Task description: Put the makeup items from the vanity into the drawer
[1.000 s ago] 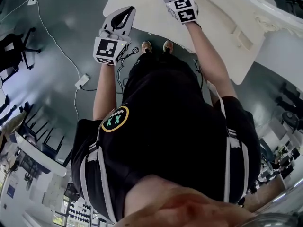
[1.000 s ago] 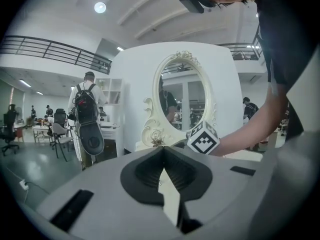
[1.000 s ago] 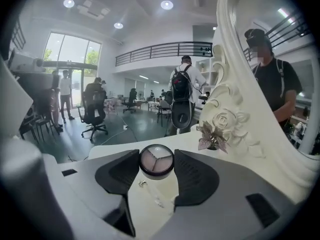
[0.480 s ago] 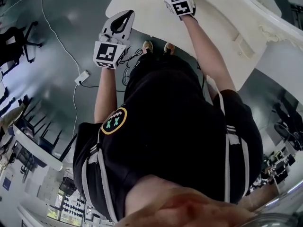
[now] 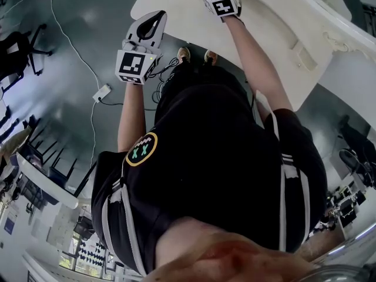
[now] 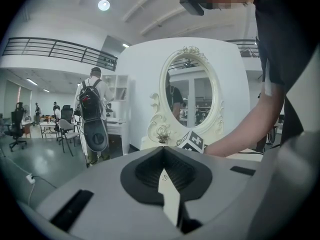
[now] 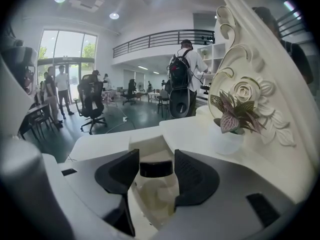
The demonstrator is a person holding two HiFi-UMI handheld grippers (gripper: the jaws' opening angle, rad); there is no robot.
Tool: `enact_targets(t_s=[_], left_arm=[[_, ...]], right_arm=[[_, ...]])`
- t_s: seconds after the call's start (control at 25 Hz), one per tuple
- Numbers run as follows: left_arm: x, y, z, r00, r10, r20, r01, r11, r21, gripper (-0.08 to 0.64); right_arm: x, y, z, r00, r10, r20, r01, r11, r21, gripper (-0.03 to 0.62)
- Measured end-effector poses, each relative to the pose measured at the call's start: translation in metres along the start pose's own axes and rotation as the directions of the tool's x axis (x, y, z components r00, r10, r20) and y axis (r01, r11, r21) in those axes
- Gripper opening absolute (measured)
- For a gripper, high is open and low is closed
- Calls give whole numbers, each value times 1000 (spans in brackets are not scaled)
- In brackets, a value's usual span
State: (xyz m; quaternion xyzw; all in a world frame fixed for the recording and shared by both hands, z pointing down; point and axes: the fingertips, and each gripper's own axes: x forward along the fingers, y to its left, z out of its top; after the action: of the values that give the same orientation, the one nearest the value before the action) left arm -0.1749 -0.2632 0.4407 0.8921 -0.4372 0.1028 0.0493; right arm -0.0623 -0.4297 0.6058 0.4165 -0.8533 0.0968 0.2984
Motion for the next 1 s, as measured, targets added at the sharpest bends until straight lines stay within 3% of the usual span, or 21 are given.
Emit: enact_targets(t_s=[0.4, 0.56, 0.72, 0.84, 1.0], left_arm=[[-1, -5, 5, 999, -27, 17, 27, 1000, 7, 18], [3, -9, 13, 997, -73, 34, 72, 997, 21, 18], [17, -24, 27, 984, -166, 60, 164, 986, 42, 18], [29, -41, 38, 961, -267, 74, 263, 963, 58, 18], [50, -93, 47, 884, -453, 112, 443, 890, 106, 18]], right_arm=[[-25, 2, 5, 1000, -9, 24, 8, 1000, 2, 290], [-69, 5, 28, 992, -38, 121, 38, 999, 2, 273], [-131, 7, 50, 972, -89, 216, 87, 996, 17, 249], [-181, 9, 60, 950, -162, 268, 154, 987, 50, 242], [-257, 7, 37, 902, -323, 288, 303, 946, 112, 233]])
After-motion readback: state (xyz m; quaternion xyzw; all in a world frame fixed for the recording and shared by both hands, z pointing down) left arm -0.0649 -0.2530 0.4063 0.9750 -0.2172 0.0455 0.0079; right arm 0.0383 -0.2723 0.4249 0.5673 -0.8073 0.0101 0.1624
